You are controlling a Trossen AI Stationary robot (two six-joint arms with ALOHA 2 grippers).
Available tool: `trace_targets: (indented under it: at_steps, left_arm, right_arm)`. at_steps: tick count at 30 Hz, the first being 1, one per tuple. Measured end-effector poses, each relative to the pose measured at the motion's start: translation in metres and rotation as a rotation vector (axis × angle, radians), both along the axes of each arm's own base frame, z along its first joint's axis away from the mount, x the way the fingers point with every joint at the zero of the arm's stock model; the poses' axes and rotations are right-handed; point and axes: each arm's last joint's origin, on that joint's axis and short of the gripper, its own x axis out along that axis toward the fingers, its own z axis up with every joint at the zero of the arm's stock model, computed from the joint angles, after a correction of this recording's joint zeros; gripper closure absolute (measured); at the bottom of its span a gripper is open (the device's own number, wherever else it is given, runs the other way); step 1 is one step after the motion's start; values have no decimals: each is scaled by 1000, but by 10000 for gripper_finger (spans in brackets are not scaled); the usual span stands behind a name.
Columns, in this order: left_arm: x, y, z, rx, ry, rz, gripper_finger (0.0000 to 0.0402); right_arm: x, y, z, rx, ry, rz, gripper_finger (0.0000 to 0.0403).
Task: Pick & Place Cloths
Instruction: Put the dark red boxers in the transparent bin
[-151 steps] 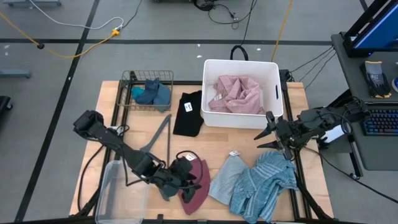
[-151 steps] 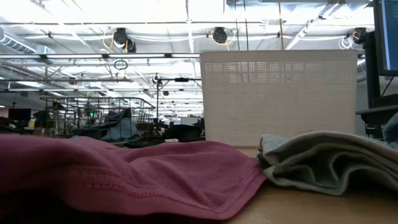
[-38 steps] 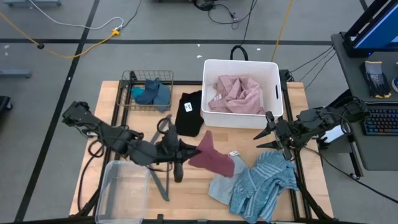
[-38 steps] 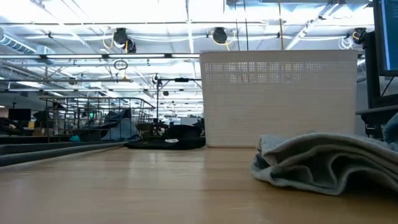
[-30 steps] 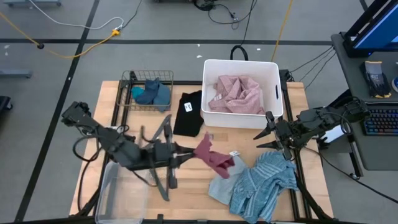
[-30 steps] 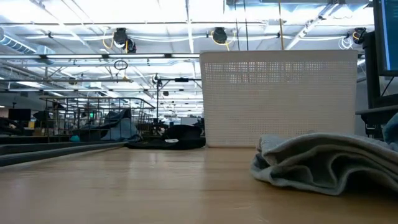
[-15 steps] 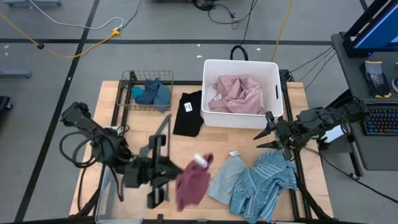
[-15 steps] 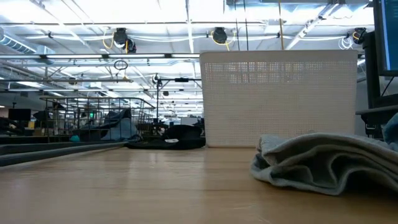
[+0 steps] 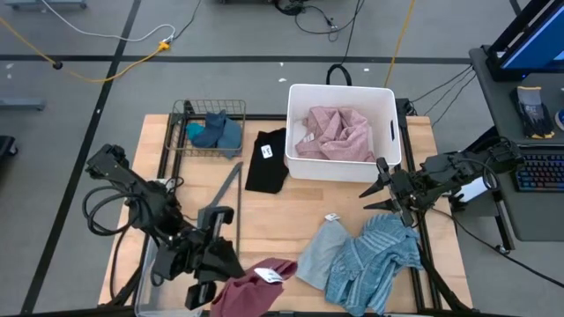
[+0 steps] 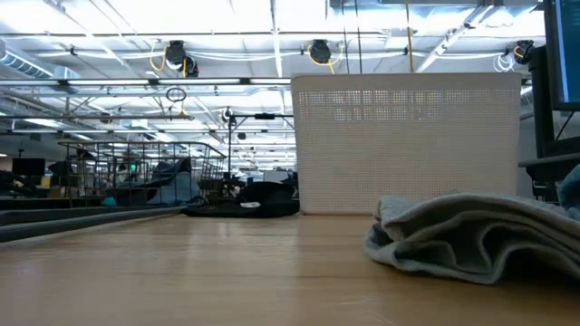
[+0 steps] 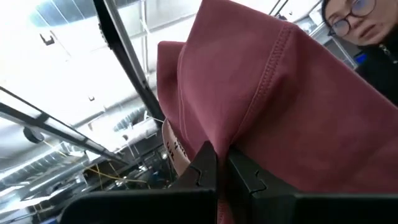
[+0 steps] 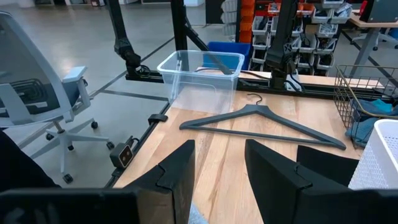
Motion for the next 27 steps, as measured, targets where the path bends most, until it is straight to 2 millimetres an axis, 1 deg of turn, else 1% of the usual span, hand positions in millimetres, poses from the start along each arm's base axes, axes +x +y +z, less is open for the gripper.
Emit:
trace_targets:
  at_steps: [3,6,9,13,17,22,27]
  left_arm:
    - [0,0,0,-8,5,3,401]
    - [1,1,0,-79,54,81,401]
    - [0,4,-2,-237,153,240,401]
    - [2,8,-12,-483,325,454,401]
    - [0,7,-23,-651,427,594,401]
    - [-7,2,-30,-752,471,661,401]
    - [-19,-7,-30,-811,459,741,401]
  right_arm:
    - [0,0,0,1,0,0,271]
    - [0,0,0,2,1,0,271]
    - [0,0,0,3,1,-1,271]
    - [0,0,0,3,1,0,271]
    - [0,0,0,3,1,-1,271]
    - [0,0,0,0,1,0,271]
    - [0,0,0,-1,5,0,271]
